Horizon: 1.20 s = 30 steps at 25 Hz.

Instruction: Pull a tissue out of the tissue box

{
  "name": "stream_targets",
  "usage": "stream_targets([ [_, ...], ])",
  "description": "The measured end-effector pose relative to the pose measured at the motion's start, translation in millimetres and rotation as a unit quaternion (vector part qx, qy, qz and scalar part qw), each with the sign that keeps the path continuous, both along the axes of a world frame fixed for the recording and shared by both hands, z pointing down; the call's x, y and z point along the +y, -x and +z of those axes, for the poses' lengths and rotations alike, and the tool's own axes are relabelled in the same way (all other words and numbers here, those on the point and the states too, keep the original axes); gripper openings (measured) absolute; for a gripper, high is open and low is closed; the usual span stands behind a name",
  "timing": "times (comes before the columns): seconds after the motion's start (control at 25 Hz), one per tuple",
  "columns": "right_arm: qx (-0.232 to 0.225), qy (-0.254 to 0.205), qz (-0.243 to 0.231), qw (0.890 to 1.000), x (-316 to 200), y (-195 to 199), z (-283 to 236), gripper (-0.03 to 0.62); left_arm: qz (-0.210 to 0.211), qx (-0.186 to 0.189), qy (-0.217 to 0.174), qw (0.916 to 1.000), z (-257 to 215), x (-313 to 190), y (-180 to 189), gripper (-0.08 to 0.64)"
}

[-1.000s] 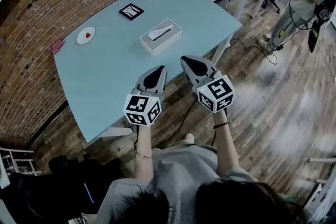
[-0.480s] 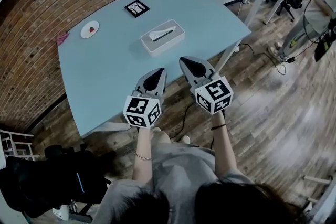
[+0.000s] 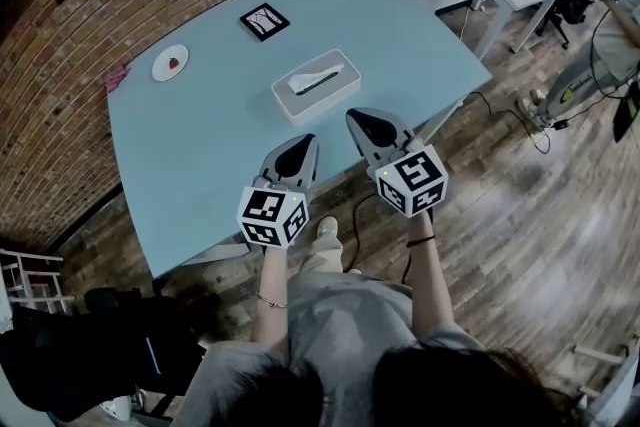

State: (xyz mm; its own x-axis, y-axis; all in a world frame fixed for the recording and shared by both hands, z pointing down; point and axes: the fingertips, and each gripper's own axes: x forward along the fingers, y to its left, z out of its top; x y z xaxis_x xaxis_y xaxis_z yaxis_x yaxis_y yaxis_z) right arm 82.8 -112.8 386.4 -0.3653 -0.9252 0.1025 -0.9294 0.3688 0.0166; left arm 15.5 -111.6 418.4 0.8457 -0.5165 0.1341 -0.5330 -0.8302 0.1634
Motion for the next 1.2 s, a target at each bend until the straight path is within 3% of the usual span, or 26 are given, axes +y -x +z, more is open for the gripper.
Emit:
stream_targets([
  [0.56,0.027,0.039,-0.036,0.998,-102,3,17,-0.002,0.009,-0.014,0.037,0.9992,27,-97,-8,0.003],
  [0.84,0.075,0.062,-0.042,0.994,-137,-8,29,-0.002,0.014,-0.011,0.057,0.9982,41,-129,-13,0.003],
  [1.0,0.101,0.086,-0.067,0.989,-152,-18,43,-0.002,-0.003,-0.019,0.069,0.9974,48,-139,-19,0.003],
  [1.2,0.141,0.125,-0.131,0.973,-174,-19,60,-0.002,-0.047,-0.026,0.08,0.9953,54,-157,-22,0.003],
])
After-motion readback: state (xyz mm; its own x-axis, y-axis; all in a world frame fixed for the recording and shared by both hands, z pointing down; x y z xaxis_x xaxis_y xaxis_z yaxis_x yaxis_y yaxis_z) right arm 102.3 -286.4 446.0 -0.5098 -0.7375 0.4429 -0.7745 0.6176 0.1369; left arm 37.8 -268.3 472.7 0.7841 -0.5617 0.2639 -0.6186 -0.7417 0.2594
